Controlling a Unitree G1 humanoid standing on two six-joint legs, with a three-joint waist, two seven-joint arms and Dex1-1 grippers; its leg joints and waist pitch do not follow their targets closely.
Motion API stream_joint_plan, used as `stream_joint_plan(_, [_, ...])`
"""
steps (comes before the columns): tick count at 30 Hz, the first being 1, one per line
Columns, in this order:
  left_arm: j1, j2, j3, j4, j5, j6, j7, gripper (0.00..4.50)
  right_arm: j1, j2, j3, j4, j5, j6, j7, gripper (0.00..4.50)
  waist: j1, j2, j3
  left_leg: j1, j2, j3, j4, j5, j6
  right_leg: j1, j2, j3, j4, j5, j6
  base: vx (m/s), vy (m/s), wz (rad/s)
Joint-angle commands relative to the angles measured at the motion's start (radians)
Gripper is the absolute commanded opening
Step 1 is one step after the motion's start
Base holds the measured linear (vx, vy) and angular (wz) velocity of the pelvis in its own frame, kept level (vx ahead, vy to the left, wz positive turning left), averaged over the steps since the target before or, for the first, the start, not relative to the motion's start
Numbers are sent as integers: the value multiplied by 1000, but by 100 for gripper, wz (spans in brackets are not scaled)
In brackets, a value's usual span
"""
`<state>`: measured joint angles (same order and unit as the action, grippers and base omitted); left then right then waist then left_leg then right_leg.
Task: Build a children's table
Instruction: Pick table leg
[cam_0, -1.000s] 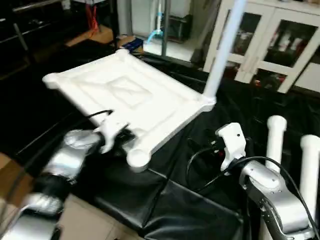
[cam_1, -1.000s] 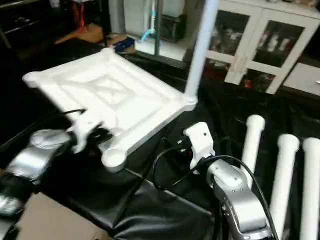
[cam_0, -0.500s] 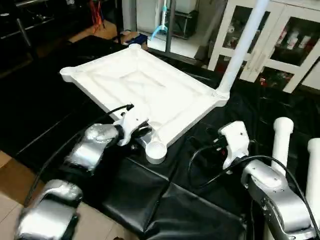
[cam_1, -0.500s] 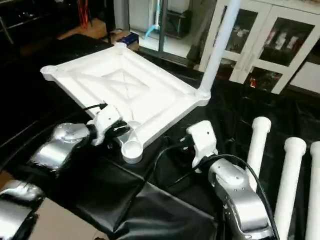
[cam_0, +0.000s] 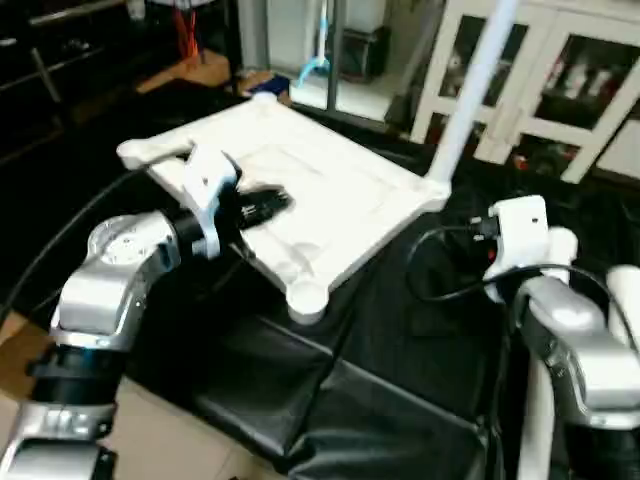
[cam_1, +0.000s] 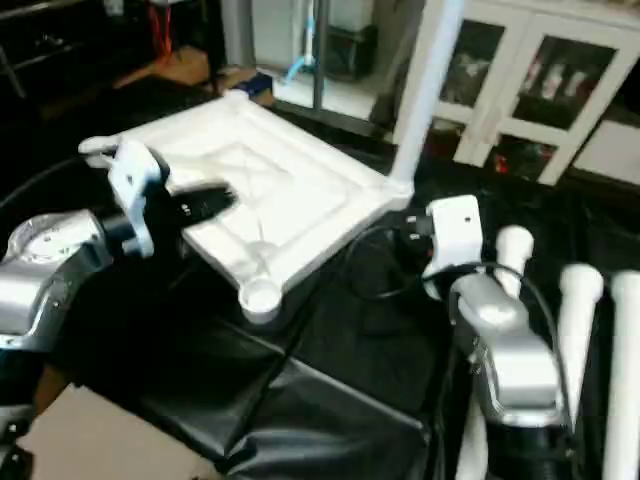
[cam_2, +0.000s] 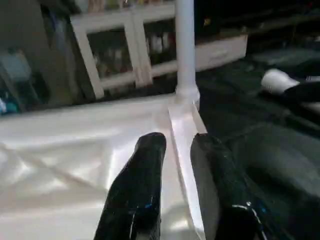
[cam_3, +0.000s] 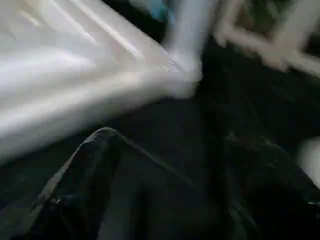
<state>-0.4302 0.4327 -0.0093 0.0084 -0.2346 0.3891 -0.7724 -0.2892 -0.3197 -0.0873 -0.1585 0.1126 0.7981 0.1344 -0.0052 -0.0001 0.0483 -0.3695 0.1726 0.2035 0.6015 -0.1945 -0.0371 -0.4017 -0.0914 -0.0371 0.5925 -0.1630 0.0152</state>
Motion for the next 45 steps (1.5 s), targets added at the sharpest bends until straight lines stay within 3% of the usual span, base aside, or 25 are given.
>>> stream_joint_plan(1, [60, 13, -56, -107, -4, 48, -25, 115, -22, -10, -56, 30, -28, 80, -55, 393, 0, 4, -59, 6, 46, -36, -88, -272, -66, 37, -41, 33, -66, -319, -147, 0, 0, 0])
stream_joint_plan(3, [99, -1, -64, -202, -51, 111, -9, 115, -50, -21, -89, 61, -35, 115, -96, 417, -1, 9, -65, 14, 43, -29, -80, -239, -59, 31, -34, 33, -61, -243, -168, 0, 0, 0])
stream_joint_plan(6, [105, -24, -79, -222, -59, 134, 14, 115, -72, -27, -121, 102, -37, 146, -133, 434, 2, 5, -64, 11, 39, -24, -75, -196, -37, 34, -30, 32, -56, -174, -200, 0, 0, 0])
stream_joint_plan(9, [100, -28, -114, -233, -60, 145, 6, 115, -92, -24, -145, 126, -48, 237, -159, 443, 5, 3, -61, 13, 38, -22, -74, -200, -32, 32, -27, 33, -60, -213, -188, 0, 0, 0])
stream_joint_plan(11, [101, -22, -138, -261, -69, 164, -13, 115, -97, -6, -174, 122, -19, 317, -139, 443, 7, 6, -61, 16, 38, -22, -74, -210, -37, 31, -26, 33, -60, -228, -180, 0, 0, 0])
stream_joint_plan(12, [104, -10, -155, -289, -72, 179, -32, 115, -87, 6, -184, 115, -20, 375, -137, 443, 7, 2, -61, 16, 39, -23, -75, -209, -40, 31, -26, 33, -60, -225, -178, 0, 0, 0])
stream_joint_plan(18, [116, 23, -169, -366, -99, 242, -55, 115, -57, 44, -232, 109, -41, 446, -195, 443, 8, 2, -58, 17, 38, -22, -77, -218, -60, 28, -27, 34, -61, -265, -161, 0, 0, 0])
stream_joint_plan(23, [128, 26, -170, -381, -111, 258, -55, 115, -33, 55, -233, 105, -43, 478, -209, 443, 7, 2, -58, 19, 37, -24, -78, -245, -74, 25, -26, 33, -65, -308, -134, 0, 0, 0])
stream_joint_plan(28, [146, 39, -175, -400, -102, 261, -42, 115, -2, 70, -279, 86, -47, 525, -199, 443, 8, -1, -58, 21, 37, -24, -78, -249, -74, 23, -27, 34, -67, -327, -119, 0, 0, 0])
stream_joint_plan(36, [147, 49, -164, -415, -107, 269, -26, 115, 11, 80, -334, 32, -34, 547, -207, 365, 11, -2, -58, 20, 37, -24, -79, -227, -74, 24, -27, 34, -65, -309, -115, 0, 0, 0])
stream_joint_plan(39, [150, 49, -161, -415, -106, 265, -23, 115, 14, 84, -344, 13, -36, 554, -206, 355, 9, -1, -58, 20, 36, -24, -78, -230, -75, 24, -26, 34, -66, -316, -115, 0, 0, 0])
stream_joint_plan(41, [156, 49, -163, -414, -102, 258, -23, 115, 19, 89, -349, 5, -37, 554, -205, 322, 7, 0, -57, 20, 35, -24, -78, -236, -75, 22, -26, 34, -68, -325, -113, 0, 0, 0])
stream_joint_plan(45, [160, 52, -167, -408, -92, 243, -21, 115, 33, 99, -363, -20, -36, 554, -203, 311, 7, 2, -57, 21, 36, -26, -79, -244, -78, 21, -26, 33, -69, -336, -108, 0, 0, 0])
